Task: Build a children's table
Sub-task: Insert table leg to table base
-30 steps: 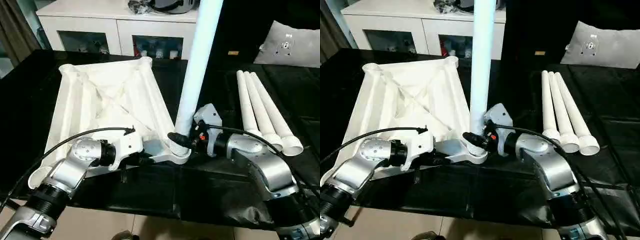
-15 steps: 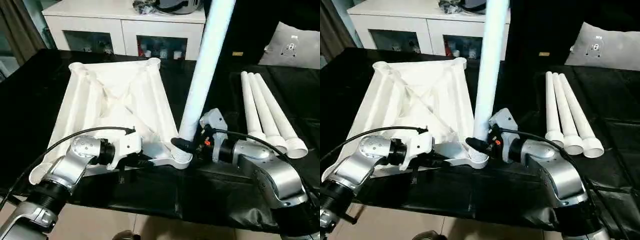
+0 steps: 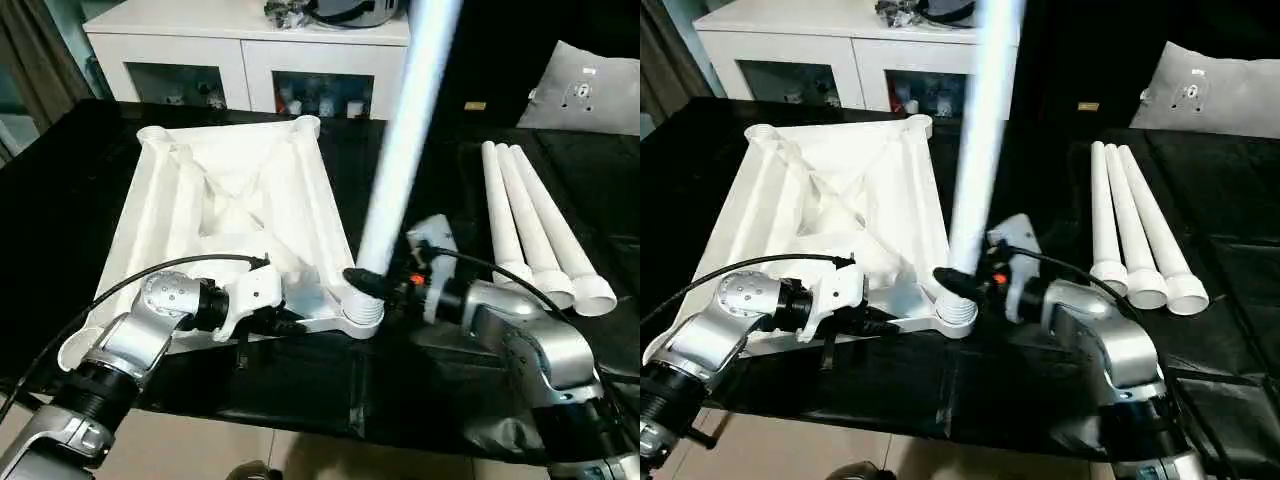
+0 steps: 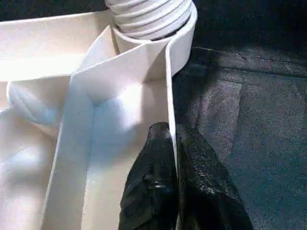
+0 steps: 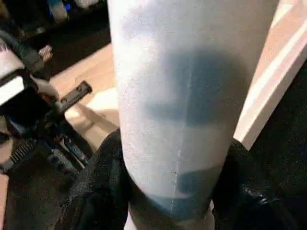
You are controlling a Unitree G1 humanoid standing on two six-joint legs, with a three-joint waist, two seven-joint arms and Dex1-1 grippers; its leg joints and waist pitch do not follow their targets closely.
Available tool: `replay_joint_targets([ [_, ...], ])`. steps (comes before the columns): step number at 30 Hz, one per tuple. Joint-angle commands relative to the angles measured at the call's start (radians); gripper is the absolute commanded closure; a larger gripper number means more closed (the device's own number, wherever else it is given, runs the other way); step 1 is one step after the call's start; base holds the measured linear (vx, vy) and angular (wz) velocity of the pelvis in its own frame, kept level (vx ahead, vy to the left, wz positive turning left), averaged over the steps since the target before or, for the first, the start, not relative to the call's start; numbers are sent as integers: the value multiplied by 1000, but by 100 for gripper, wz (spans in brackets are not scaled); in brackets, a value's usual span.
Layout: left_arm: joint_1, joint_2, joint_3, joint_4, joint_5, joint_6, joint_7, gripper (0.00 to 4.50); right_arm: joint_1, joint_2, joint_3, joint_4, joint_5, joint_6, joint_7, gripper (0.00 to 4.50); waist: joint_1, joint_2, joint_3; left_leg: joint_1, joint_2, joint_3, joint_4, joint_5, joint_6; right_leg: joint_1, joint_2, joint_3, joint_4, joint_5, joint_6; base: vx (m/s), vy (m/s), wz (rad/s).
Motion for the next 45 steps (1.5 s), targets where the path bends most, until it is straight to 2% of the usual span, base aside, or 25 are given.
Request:
replay_joint_targets([
  [1, -8, -12, 25, -25, -9, 8, 32, 450, 67, 5, 2, 84, -10, 2, -1, 262, 3, 16, -48, 25, 76, -36, -92, -293, -39, 23, -102, 58, -89, -245, -216, 0, 0, 0],
  [4, -1, -17, 44, -25, -11, 16, 66, 450, 122, 25, -26, 103, 0, -71, -4, 262, 10, 14, -44, 27, 78, -36, -95, -335, -43, 19, -104, 59, -96, -286, -207, 0, 0, 0],
  [6, 2, -16, 46, -28, -11, 16, 69, 450, 131, 29, -30, 102, 2, -81, -4, 262, 10, 12, -41, 29, 75, -38, -99, -358, -45, 21, -104, 58, -101, -333, -193, 0, 0, 0],
  [7, 6, -16, 49, -31, -14, 18, 72, 450, 161, 40, -37, 91, 4, -110, -7, 262, 12, 17, -40, 32, 75, -39, -101, -367, -45, 19, -106, 60, -105, -366, -183, 0, 0, 0],
  [9, 9, -19, 54, -34, -14, 21, 79, 450, 180, 45, -37, 81, -3, -137, -7, 262, 12, 15, -40, 34, 77, -41, -104, -376, -46, 19, -106, 60, -109, -384, -175, 0, 0, 0],
  [14, 10, -34, 64, -37, -14, 20, 101, 450, 233, 27, 13, 72, -93, -277, -16, 262, 8, 15, -38, 34, 79, -41, -110, -382, -46, 19, -105, 59, -112, -383, -169, 0, 0, 0],
  [18, 13, -37, 60, -40, -13, 20, 107, 450, 247, 25, 17, 71, -114, -326, -15, 262, 8, 13, -35, 37, 79, -43, -111, -406, -40, 16, -109, 61, -119, -443, -160, 0, 0, 0],
  [19, 16, -36, 58, -41, -8, 16, 107, 450, 247, 17, 26, 75, -135, -354, -19, 262, 6, 9, -35, 37, 80, -44, -112, -412, -40, 15, -108, 61, -120, -462, -152, 0, 0, 0],
  [20, 17, -35, 57, -42, -7, 16, 107, 450, 247, 15, 28, 76, -139, -359, -20, 262, 7, 11, -35, 36, 80, -44, -112, -409, -40, 15, -109, 62, -120, -461, -152, 0, 0, 0],
  [23, 21, -27, 49, -43, 8, 6, 102, 450, 231, -10, 67, 92, -195, -403, -22, 262, 7, 8, -34, 34, 80, -44, -114, -399, -35, 15, -108, 62, -121, -467, -144, 0, 0, 0],
  [25, 22, -13, 39, -47, 24, -5, 95, 450, 201, -29, 107, 100, -228, -399, -4, 262, 4, 5, -32, 34, 78, -45, -114, -403, -33, 13, -108, 61, -122, -493, -137, 0, 0, 0],
  [26, 21, -3, 32, -50, 35, -14, 90, 450, 176, -39, 132, 105, -241, -385, 17, 262, -1, -12, -30, 32, 78, -43, -114, -409, -30, 13, -107, 62, -125, -517, -129, 0, 0, 0],
  [27, 20, 0, 30, -50, 36, -16, 86, 450, 164, -41, 141, 110, -241, -377, 27, 262, 0, -4, -30, 32, 79, -48, -115, -410, -32, 13, -110, 62, -122, -525, -128, 0, 0, 0],
  [28, 20, 0, 30, -50, 36, -16, 86, 450, 164, -41, 141, 110, -241, -377, 27, 262, -3, -2, -29, 34, 78, -46, -114, -418, -32, 9, -111, 63, -128, -542, -123, 0, 0, 0],
  [30, 19, 7, 27, -57, 35, -18, 74, 450, 128, -52, 175, 124, -242, -353, 79, 262, -9, -14, -22, 36, 78, -47, -116, -440, -33, 3, -109, 63, -132, -567, -117, 0, 0, 0],
  [32, 17, 9, 26, -58, 36, -18, 70, 450, 119, -57, 187, 128, -243, -347, 97, 262, -14, -10, -23, 35, 79, -49, -116, -451, -35, 4, -109, 63, -131, -573, -116, 0, 0, 0],
  [34, 9, 11, 24, -57, 31, -21, 57, 450, 108, -68, 212, 137, -237, -335, 136, 262, -19, -15, -14, 34, 79, -49, -119, -465, -35, -1, -107, 65, -133, -571, -113, 0, 0, 0],
  [35, 4, 12, 23, -52, 30, -24, 52, 450, 107, -71, 219, 141, -235, -334, 145, 262, -18, -15, -17, 34, 80, -50, -120, -458, -35, 2, -107, 65, -130, -549, -117, 0, 0, 0],
  [36, -13, 11, 19, -37, 25, -35, 33, 450, 108, -74, 232, 148, -228, -329, 168, 262, -19, -17, -7, 34, 79, -47, -122, -461, -31, -5, -105, 67, -133, -540, -119, 0, 0, 0],
  [38, -30, 6, 16, -22, 21, -44, 18, 450, 114, -72, 234, 153, -217, -323, 182, 262, -15, -18, -8, 39, 79, -45, -121, -443, -25, -4, -107, 70, -134, -525, -125, 0, 0, 0],
  [39, -42, 1, 14, -12, 18, -46, 10, 450, 120, -72, 236, 154, -213, -322, 187, 262, -16, -16, -2, 36, 79, -45, -123, -439, -24, -4, -106, 70, -134, -514, -128, 0, 0, 0],
  [42, -84, -17, 10, 32, 21, -55, 3, 450, 137, -74, 241, 148, -209, -320, 199, 262, -15, -18, 0, 34, 79, -43, -126, -426, -18, 0, -104, 69, -132, -472, -139, 0, 0, 0],
  [43, -113, -29, 13, 67, 22, -59, 7, 450, 147, -74, 244, 138, -205, -316, 202, 262, -14, -11, 4, 36, 79, -42, -129, -422, -18, -1, -104, 69, -134, -463, -142, 0, 0, 0],
  [44, -146, -41, 16, 109, 29, -71, 18, 450, 155, -75, 247, 126, -202, -310, 203, 262, -13, -15, 1, 37, 79, -40, -128, -414, -17, 2, -104, 68, -135, -452, -143, 0, 0, 0],
  [45, -184, -53, 21, 160, 36, -82, 32, 450, 162, -73, 249, 114, -199, -303, 202, 262, -11, -8, 3, 40, 81, -40, -130, -407, -17, 2, -104, 67, -135, -429, -148, 0, 0, 0],
])
